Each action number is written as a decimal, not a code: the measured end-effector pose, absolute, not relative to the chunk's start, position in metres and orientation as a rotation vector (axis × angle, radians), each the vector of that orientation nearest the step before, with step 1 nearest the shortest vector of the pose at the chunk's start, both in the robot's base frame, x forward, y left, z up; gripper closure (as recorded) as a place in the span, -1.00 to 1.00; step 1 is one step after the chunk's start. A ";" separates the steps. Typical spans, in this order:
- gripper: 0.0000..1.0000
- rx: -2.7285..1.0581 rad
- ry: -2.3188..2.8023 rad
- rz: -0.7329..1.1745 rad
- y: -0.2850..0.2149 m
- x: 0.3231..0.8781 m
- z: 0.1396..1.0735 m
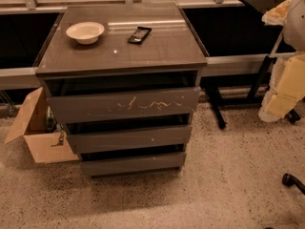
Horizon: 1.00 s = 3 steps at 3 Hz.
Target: Open bottom drawer
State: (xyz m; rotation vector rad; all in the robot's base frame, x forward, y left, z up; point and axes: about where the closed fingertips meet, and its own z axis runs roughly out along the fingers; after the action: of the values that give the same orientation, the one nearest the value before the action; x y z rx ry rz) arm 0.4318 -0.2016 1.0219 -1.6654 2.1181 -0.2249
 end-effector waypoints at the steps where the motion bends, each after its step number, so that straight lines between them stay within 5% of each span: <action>1: -1.00 -1.667 2.121 -0.213 -0.201 0.434 1.018; 3: -1.00 -1.712 2.124 -0.062 -0.195 0.454 0.964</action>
Offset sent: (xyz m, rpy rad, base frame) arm 0.0167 -0.0006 -0.0382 0.0434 0.0804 0.0037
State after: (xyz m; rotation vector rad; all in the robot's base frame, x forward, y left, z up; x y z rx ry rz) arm 0.4536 -0.1950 0.9636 -1.7120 2.1244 -0.0620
